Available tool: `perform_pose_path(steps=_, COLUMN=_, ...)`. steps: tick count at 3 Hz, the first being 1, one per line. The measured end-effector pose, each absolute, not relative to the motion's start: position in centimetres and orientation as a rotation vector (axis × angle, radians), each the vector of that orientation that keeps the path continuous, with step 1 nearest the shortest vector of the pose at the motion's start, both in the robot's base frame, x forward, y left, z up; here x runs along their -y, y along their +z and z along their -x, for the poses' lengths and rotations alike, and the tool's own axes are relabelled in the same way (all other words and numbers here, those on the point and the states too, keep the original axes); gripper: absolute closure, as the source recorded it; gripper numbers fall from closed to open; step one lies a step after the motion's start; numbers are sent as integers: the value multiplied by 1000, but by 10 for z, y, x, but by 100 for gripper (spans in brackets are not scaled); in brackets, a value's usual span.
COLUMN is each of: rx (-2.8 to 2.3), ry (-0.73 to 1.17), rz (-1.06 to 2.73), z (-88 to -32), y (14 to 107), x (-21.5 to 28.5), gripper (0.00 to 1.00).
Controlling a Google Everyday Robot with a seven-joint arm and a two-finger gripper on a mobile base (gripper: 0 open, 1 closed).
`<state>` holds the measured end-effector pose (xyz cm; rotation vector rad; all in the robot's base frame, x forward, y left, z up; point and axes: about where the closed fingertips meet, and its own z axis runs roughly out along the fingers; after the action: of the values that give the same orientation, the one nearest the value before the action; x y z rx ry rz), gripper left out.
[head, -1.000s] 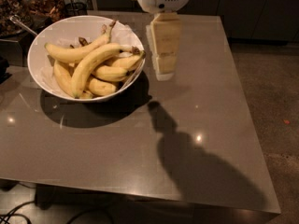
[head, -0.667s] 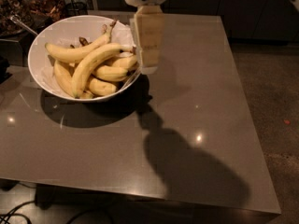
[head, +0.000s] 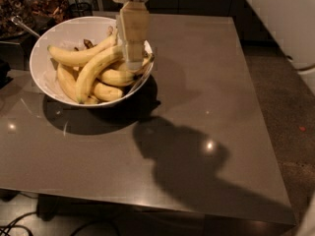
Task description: Pick banana from white bowl
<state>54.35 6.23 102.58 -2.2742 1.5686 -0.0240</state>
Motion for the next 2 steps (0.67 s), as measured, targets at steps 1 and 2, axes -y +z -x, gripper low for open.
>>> perform_pose_path(steps=1, rx=-1602, ry=67, rz=2278, z=-558, y=1007, x=-70, gripper=9)
perform_pose_path(steps=2, rx=-1632, ry=120, rz=2278, z=-566, y=995, x=-77, gripper=25)
